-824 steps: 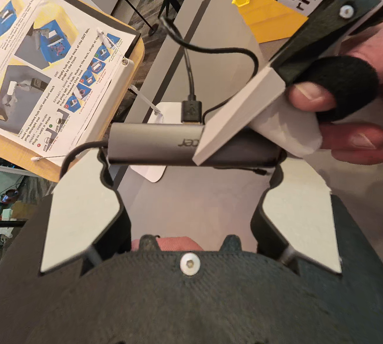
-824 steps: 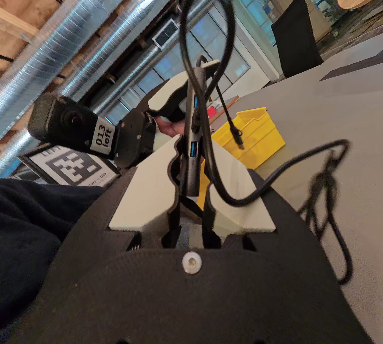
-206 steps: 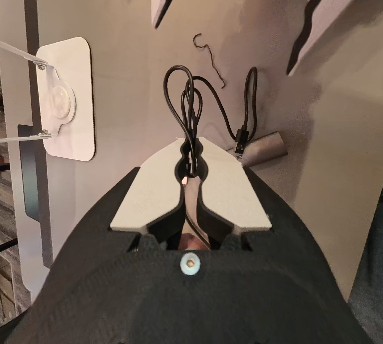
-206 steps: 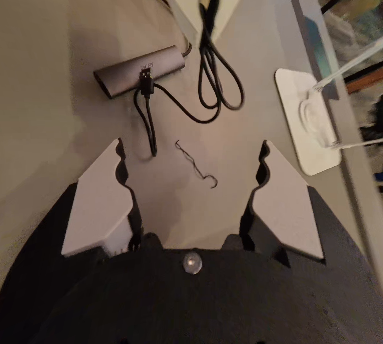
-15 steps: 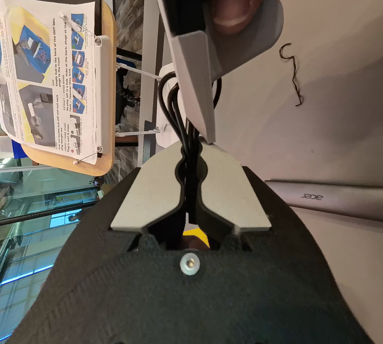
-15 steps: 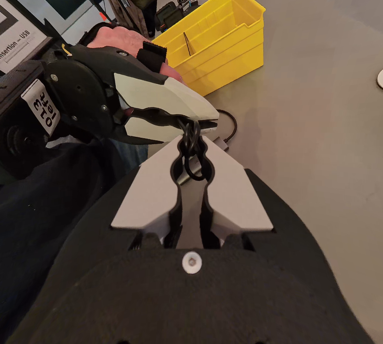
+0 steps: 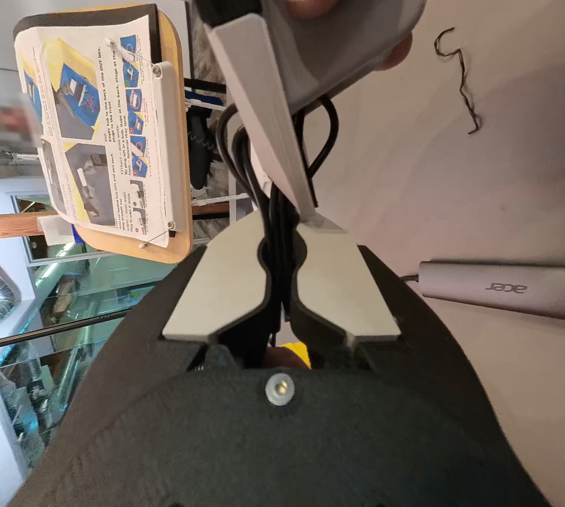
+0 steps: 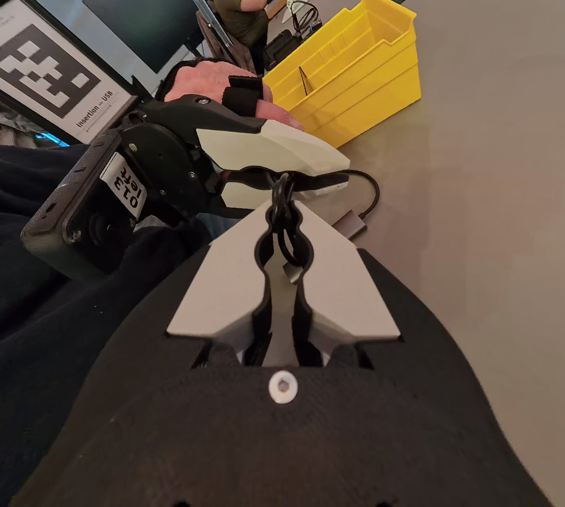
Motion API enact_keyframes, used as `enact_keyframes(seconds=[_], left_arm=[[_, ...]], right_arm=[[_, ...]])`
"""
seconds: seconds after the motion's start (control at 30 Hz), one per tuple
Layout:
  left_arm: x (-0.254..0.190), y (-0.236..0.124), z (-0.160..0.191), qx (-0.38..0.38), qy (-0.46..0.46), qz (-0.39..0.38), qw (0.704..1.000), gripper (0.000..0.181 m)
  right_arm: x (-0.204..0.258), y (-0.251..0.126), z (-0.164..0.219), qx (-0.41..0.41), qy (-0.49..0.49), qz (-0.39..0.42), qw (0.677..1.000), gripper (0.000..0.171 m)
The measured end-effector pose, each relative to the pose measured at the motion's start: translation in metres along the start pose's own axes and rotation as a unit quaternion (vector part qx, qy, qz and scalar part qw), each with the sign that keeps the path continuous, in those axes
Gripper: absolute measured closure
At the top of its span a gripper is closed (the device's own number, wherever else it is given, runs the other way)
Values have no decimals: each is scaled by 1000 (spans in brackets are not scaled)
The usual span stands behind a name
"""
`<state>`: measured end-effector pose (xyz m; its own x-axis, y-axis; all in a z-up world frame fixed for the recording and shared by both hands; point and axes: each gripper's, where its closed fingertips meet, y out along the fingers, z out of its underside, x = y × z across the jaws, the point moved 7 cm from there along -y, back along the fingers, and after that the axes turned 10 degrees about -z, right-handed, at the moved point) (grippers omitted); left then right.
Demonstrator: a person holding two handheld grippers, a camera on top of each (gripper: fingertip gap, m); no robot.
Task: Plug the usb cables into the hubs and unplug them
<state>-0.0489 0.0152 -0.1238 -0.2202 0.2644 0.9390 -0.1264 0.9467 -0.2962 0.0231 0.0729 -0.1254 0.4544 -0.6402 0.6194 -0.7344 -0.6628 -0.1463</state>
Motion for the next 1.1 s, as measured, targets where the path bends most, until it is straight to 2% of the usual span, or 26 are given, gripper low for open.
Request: enact_keyframes(seconds=[0.23, 0.37, 0.53, 0.6, 0.67, 0.73, 0.77, 0.87, 0.93, 1.0, 1.03, 1.07, 1.1], left_arm=[[2, 1, 0, 7, -15, 24, 1000, 180], [2, 2, 2, 16, -22, 39, 999, 181], [3, 1, 8, 24, -50, 56, 997, 180], [5, 0, 11, 24, -76, 68, 995, 180], [6, -2, 14, 22, -116, 93, 989, 180], [7, -4, 15, 19, -150, 129, 980, 180], [7, -5, 15, 18, -168, 152, 974, 180], [9, -7, 14, 11, -222, 227, 948, 181], [11, -9, 13, 11, -242, 267, 933, 181], [13, -11, 10, 5, -251, 292, 923, 181], [14, -13, 9, 2, -251, 298, 921, 181], [14, -14, 8, 7, -243, 296, 924, 180], [12, -14, 9, 14, -227, 289, 930, 181]], right_arm=[[-2, 0, 0, -7, 6, -11, 1000, 168], [-2, 1, -1, -1, -16, 22, 1000, 164], [2, -5, -5, 13, -81, 83, 993, 135], [6, -8, -7, 39, -144, 146, 978, 128], [15, -11, -10, 67, -252, 224, 939, 126], [28, -8, -11, 104, -352, 282, 887, 122], [35, -5, -11, 124, -409, 312, 849, 119], [52, 10, -7, 208, -572, 384, 694, 114], [49, 22, -2, 273, -616, 406, 618, 111], [39, 30, 3, 311, -621, 409, 592, 120], [35, 32, 3, 310, -622, 418, 585, 136], [33, 32, 1, 301, -618, 429, 586, 152], [33, 32, 1, 299, -608, 428, 598, 154]])
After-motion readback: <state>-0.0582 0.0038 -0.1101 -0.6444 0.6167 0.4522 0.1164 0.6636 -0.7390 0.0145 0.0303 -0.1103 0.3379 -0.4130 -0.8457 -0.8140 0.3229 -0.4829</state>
